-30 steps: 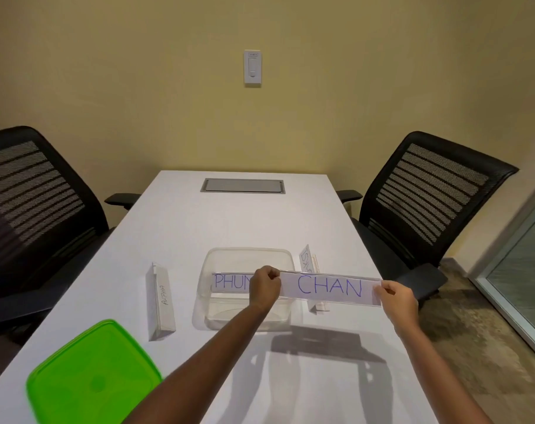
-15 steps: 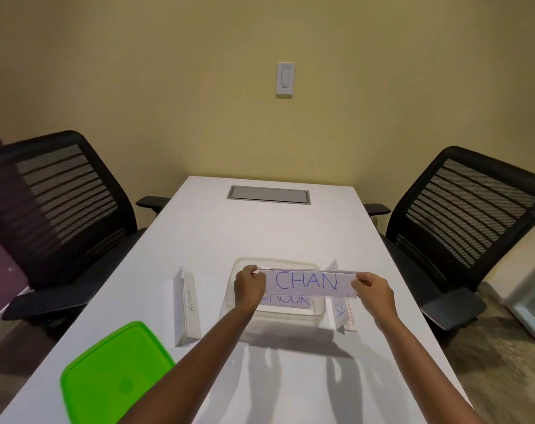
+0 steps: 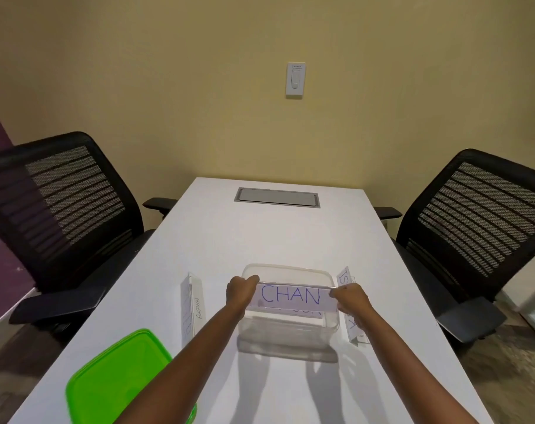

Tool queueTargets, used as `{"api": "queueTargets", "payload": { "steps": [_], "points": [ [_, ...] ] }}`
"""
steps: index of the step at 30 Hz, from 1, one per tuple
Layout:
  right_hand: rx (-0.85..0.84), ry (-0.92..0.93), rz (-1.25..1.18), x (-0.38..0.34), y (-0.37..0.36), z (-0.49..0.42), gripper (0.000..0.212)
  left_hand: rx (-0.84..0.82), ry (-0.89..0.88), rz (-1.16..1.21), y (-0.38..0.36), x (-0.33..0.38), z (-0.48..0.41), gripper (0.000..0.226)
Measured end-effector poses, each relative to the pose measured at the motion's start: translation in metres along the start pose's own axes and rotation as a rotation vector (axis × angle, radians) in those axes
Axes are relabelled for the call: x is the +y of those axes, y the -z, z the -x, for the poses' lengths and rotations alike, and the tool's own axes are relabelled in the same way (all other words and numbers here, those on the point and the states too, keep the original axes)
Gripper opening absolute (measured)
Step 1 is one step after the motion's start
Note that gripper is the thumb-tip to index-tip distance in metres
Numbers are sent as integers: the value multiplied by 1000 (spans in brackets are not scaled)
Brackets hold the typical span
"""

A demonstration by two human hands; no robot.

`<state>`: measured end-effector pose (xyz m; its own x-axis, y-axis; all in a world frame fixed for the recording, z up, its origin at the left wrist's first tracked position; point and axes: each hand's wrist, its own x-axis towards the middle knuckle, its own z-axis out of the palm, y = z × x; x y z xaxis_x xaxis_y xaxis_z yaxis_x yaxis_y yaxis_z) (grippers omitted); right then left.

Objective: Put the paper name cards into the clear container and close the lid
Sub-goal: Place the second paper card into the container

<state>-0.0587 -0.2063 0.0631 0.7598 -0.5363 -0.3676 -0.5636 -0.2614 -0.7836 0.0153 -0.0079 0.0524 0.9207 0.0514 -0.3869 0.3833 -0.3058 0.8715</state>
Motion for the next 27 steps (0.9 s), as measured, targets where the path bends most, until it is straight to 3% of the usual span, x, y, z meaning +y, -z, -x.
{"api": "queueTargets", "payload": {
  "steps": [3, 7, 9, 16, 27],
  "points": [
    [-65, -59, 20, 0, -5, -8, 10, -33, 19, -15, -4, 0, -5, 25],
    [-92, -35, 161, 2, -16, -15, 20, -50, 36, -107, -12, -3, -12, 50],
    [-86, -18, 290, 3, -21, -18, 35, -75, 46, -152, -17, -3, -12, 53],
    [-66, -32, 499, 5, -44, -25, 37, -129, 84, -346, -33, -14, -19, 39],
    [-141, -51, 611, 23, -68, -29, 48, -192, 48, -626, -40, -31, -36, 39]
  ]
}}
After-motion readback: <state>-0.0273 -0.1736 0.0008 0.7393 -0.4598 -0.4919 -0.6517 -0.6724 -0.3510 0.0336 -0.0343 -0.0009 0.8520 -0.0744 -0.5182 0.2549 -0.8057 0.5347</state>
